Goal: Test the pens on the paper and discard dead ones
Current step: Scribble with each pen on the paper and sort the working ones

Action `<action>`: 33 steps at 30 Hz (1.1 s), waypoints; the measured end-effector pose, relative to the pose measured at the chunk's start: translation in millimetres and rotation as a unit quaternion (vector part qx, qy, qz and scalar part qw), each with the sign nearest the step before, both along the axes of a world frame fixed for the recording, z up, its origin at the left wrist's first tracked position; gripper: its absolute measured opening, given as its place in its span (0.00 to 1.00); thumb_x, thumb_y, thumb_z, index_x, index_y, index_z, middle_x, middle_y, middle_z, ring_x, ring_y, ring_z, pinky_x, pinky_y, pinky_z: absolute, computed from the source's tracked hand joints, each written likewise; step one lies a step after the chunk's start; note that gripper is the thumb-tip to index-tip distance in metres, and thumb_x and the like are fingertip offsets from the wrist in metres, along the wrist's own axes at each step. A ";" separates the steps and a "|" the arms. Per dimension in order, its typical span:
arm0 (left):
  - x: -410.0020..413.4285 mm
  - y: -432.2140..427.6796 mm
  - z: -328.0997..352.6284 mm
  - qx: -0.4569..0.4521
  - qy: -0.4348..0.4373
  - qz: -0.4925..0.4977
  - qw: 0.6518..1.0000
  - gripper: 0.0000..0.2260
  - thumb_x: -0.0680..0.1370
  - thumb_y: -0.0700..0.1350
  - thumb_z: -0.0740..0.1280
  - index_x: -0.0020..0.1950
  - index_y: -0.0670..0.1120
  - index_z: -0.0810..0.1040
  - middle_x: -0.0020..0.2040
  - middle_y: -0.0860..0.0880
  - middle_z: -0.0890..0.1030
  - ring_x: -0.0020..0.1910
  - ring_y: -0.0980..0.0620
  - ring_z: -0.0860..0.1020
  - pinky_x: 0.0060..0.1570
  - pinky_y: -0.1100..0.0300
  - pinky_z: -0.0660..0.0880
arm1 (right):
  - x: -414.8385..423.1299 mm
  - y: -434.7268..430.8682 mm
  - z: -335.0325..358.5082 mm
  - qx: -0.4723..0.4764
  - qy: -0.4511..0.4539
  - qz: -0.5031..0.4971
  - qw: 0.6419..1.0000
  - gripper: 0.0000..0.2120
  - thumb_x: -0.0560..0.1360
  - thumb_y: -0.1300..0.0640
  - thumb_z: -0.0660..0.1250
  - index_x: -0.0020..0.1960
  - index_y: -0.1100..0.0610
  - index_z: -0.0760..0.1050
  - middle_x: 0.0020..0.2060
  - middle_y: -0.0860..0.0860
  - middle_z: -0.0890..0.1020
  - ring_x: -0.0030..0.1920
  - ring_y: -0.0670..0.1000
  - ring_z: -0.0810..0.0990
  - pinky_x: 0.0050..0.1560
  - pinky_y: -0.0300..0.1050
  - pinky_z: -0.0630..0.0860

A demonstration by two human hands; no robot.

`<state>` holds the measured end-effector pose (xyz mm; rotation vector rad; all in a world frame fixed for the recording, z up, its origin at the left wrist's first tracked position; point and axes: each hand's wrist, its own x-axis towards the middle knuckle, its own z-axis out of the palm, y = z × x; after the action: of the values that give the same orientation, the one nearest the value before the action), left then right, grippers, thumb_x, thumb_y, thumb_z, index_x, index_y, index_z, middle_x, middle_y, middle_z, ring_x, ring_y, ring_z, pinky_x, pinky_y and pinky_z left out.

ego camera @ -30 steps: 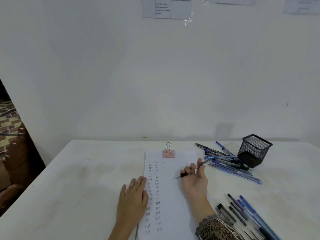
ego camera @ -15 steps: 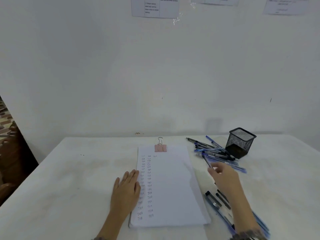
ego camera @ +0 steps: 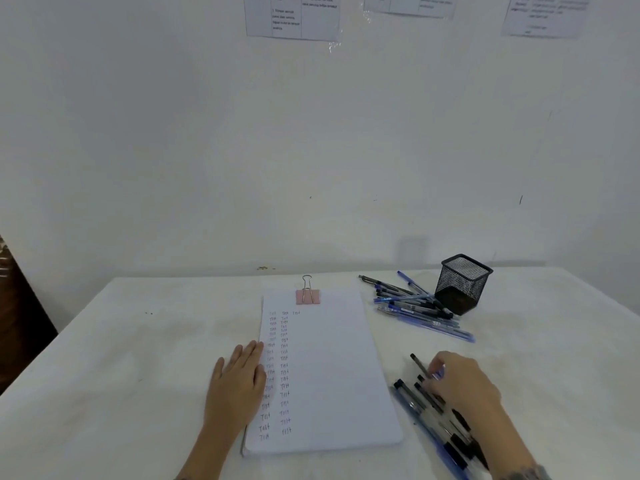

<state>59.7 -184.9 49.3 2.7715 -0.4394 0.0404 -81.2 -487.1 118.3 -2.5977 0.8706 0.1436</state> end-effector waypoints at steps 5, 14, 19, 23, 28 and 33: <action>0.2 -0.1 -1.9 -0.001 -0.003 0.000 1.000 0.33 0.72 0.57 0.32 0.76 0.53 0.50 0.76 0.58 0.52 0.75 0.58 0.48 0.73 0.56 0.44 | 27.9 -24.9 17.4 -0.024 0.008 0.043 0.999 0.11 0.75 0.44 0.64 0.47 0.52 0.73 0.50 0.50 0.75 0.53 0.51 0.75 0.56 0.45 0.73; 1.5 0.5 -5.4 -0.028 -0.032 0.000 0.999 0.41 0.64 0.59 0.28 0.75 0.53 0.53 0.75 0.58 0.56 0.75 0.57 0.51 0.73 0.56 0.46 | 101.0 -64.1 -23.5 -0.200 -0.112 0.121 0.966 0.11 0.78 0.55 0.61 0.59 0.55 0.73 0.59 0.52 0.75 0.59 0.54 0.73 0.57 0.46 0.71; 3.1 1.9 -7.7 -0.037 -0.041 -0.003 0.998 0.40 0.66 0.59 0.31 0.74 0.52 0.58 0.74 0.56 0.60 0.75 0.56 0.54 0.73 0.54 0.48 | 105.1 -53.8 -13.4 -0.233 -0.131 0.130 0.955 0.10 0.80 0.58 0.57 0.59 0.57 0.71 0.59 0.53 0.73 0.56 0.55 0.75 0.50 0.46 0.70; 5.9 0.7 -8.0 -0.094 -0.097 -0.055 0.989 0.29 0.73 0.54 0.44 0.66 0.46 0.73 0.67 0.49 0.72 0.68 0.47 0.69 0.67 0.51 0.63 | 100.5 -11.8 19.7 -0.131 -0.258 0.218 0.932 0.13 0.80 0.54 0.57 0.63 0.55 0.70 0.55 0.53 0.76 0.51 0.55 0.77 0.48 0.46 0.73; -1.1 -3.4 10.2 -0.249 -0.015 -0.160 0.955 0.18 0.78 0.49 0.58 0.67 0.51 0.69 0.63 0.62 0.69 0.62 0.71 0.64 0.61 0.81 0.55 | 101.0 72.0 0.3 -0.169 -0.215 0.381 0.883 0.17 0.80 0.46 0.52 0.57 0.53 0.75 0.51 0.52 0.79 0.53 0.54 0.77 0.50 0.45 0.68; -4.4 -5.9 10.6 -0.181 -0.047 -0.178 0.966 0.24 0.70 0.70 0.49 0.56 0.62 0.75 0.48 0.67 0.76 0.55 0.73 0.68 0.61 0.69 0.50 | 95.7 109.7 -30.2 -0.161 -0.240 0.416 0.862 0.13 0.68 0.52 0.57 0.38 0.45 0.81 0.25 0.45 0.77 0.23 0.45 0.74 0.24 0.33 0.57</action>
<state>55.4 -190.9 59.9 2.3042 -0.8569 0.1506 14.5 -377.4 88.1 -2.9217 -0.4730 -0.4400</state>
